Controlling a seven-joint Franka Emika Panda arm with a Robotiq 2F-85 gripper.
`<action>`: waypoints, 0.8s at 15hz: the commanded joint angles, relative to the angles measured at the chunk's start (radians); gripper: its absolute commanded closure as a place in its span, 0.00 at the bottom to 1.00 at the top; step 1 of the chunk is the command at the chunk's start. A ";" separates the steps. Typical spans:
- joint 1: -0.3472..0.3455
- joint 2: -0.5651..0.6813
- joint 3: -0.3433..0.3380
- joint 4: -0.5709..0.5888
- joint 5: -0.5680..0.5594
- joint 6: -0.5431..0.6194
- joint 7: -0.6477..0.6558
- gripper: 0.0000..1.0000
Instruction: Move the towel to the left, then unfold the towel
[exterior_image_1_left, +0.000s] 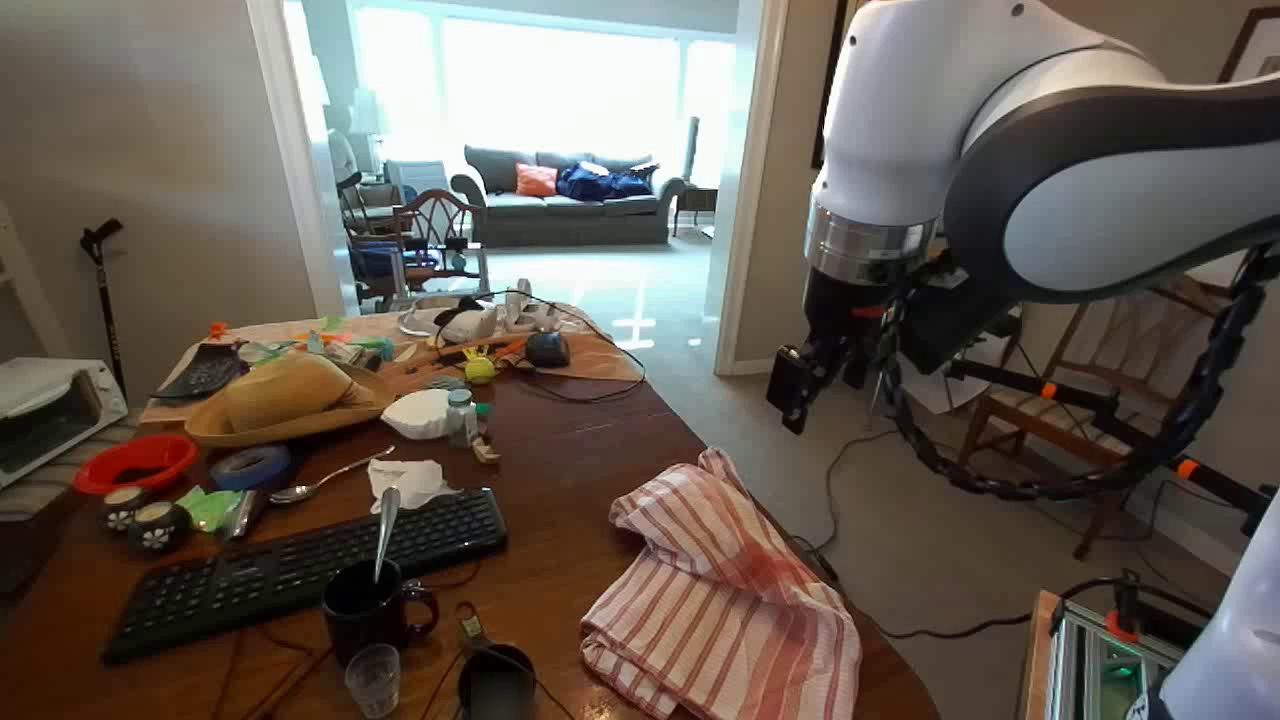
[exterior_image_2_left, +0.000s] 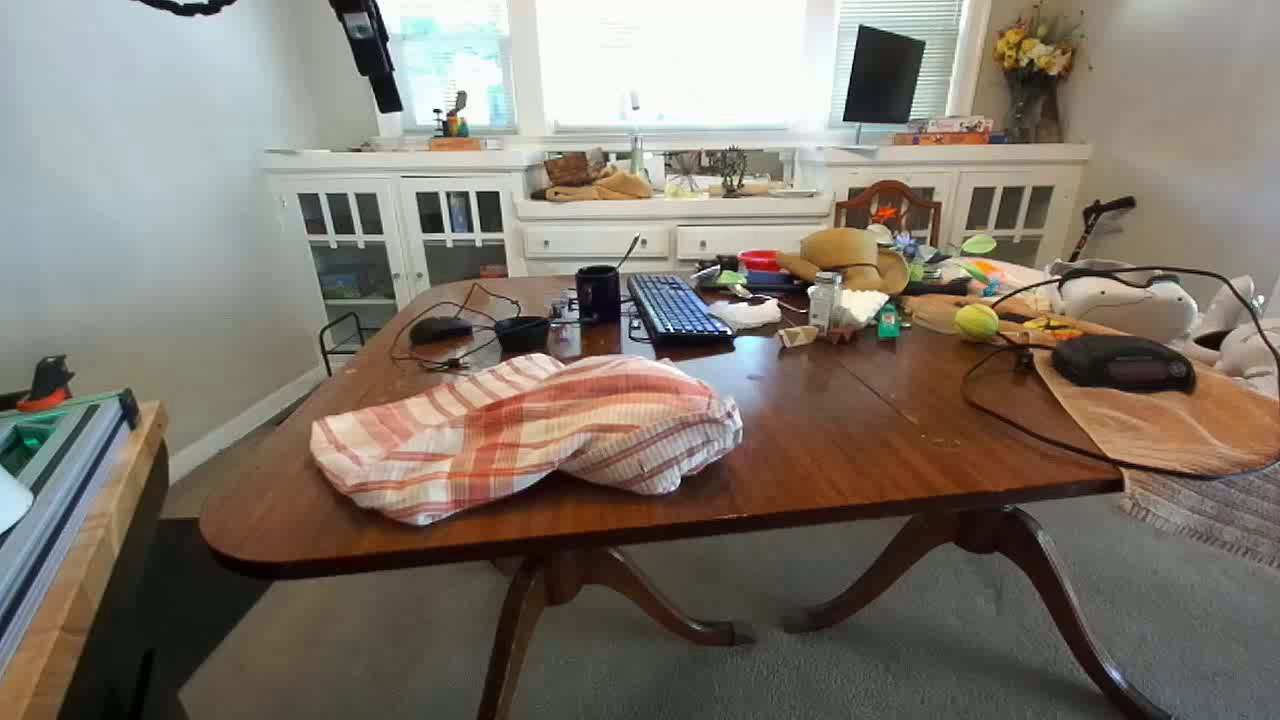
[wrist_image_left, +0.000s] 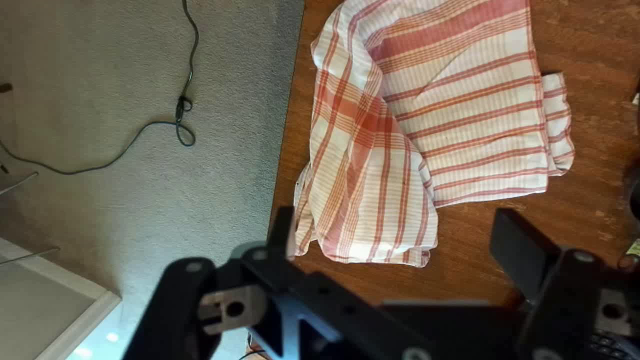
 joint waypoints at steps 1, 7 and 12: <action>0.020 0.004 -0.018 0.002 -0.013 -0.004 0.011 0.00; 0.020 0.004 -0.018 0.002 -0.013 -0.004 0.011 0.00; 0.014 0.052 -0.019 -0.009 -0.002 0.066 0.036 0.00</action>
